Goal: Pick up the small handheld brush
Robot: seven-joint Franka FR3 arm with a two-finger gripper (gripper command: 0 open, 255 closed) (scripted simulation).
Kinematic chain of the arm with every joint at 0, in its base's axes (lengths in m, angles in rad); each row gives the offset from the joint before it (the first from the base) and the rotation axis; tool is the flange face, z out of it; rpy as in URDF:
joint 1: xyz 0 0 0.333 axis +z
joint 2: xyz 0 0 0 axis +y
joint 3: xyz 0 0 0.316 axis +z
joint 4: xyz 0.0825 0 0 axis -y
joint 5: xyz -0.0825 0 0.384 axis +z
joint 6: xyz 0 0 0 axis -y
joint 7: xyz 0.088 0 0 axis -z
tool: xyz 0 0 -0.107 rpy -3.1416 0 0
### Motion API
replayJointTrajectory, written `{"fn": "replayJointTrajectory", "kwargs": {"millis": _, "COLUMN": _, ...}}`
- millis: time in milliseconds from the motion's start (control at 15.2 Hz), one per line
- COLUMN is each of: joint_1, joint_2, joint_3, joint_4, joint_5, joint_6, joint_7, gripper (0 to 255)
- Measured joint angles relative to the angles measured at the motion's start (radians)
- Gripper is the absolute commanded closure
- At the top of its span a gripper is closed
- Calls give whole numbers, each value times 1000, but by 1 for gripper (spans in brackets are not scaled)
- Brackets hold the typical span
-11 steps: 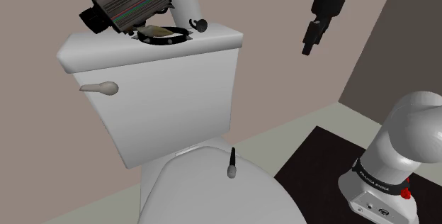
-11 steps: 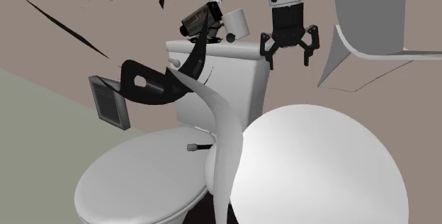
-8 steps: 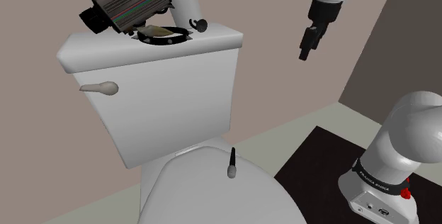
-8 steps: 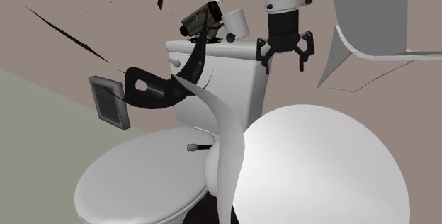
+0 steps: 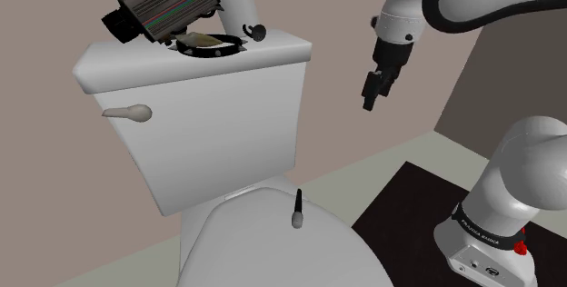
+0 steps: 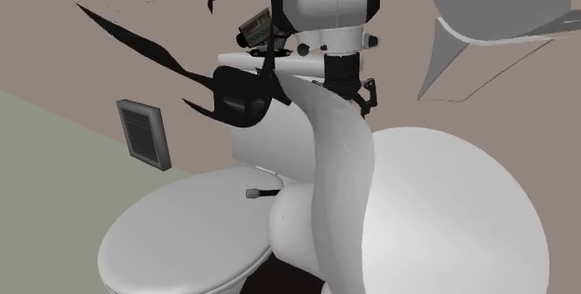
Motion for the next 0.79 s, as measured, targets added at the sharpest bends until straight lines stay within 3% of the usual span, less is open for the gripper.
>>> {"fn": "replayJointTrajectory", "kwargs": {"millis": 792, "joint_1": 90, "joint_2": 240, "joint_3": 179, "joint_4": -111, "joint_5": 205, "joint_6": 322, "joint_7": 231, "gripper": 0}}
